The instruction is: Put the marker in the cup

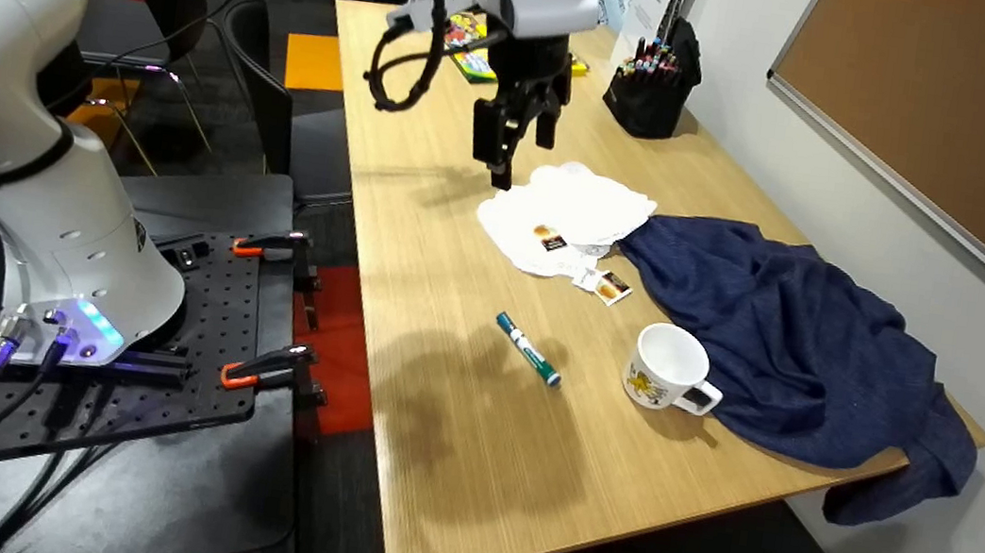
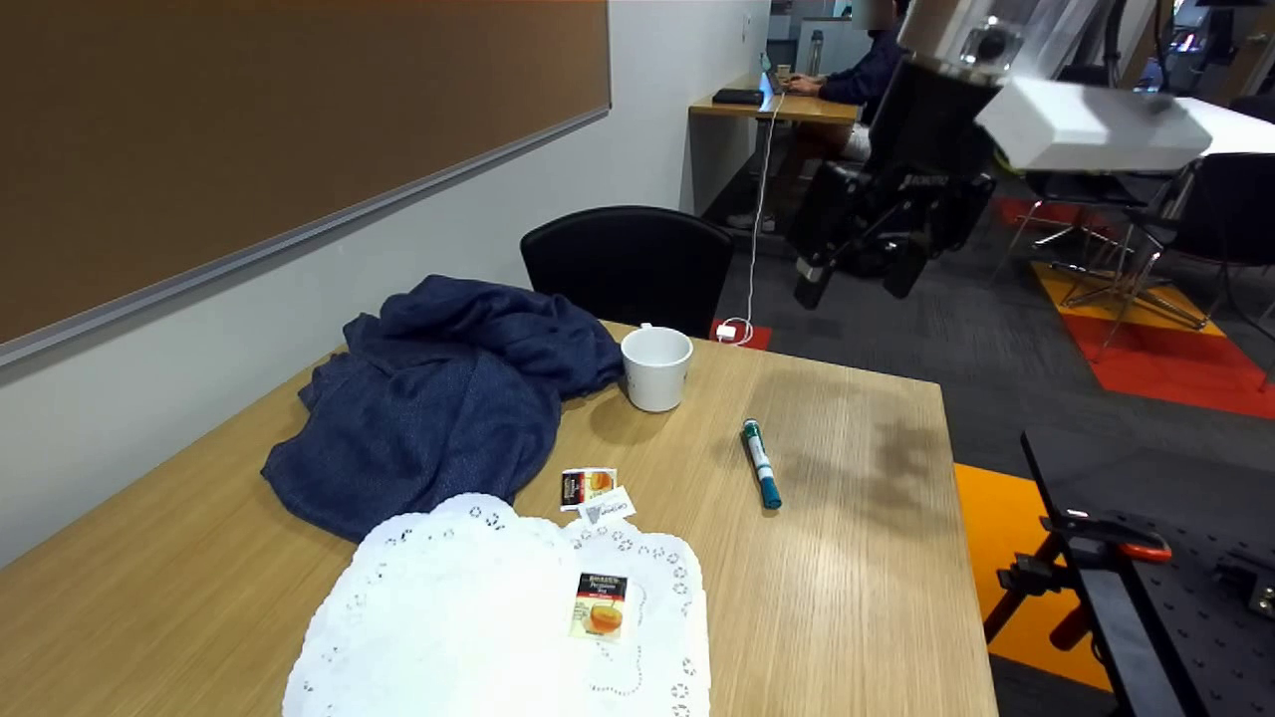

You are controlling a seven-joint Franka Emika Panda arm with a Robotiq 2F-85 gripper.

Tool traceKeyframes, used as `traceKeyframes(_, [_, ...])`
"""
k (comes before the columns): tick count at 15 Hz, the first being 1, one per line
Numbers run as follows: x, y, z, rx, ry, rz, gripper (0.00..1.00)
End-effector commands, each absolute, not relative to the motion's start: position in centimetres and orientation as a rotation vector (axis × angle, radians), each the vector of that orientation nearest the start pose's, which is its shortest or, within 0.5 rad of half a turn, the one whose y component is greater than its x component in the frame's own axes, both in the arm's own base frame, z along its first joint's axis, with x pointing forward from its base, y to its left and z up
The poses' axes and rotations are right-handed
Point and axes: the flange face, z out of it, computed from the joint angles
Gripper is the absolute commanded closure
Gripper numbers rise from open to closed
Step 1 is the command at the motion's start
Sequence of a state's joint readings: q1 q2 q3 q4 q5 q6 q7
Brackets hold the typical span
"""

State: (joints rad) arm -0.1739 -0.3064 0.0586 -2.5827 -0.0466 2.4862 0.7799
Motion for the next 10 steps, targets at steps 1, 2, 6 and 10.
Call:
traceKeyframes(1, [43.7,-6.8,34.7,-2.754,1.453,-0.273,0.0])
traceKeyframes(2, [43.8,-7.5,33.6,-2.741,1.491,-0.244,0.0])
traceKeyframes(6, [44.4,-10.3,30.0,-2.706,1.597,-0.195,0.0])
traceKeyframes(10, [43.8,-11.0,28.8,-2.727,1.594,-0.176,0.0])
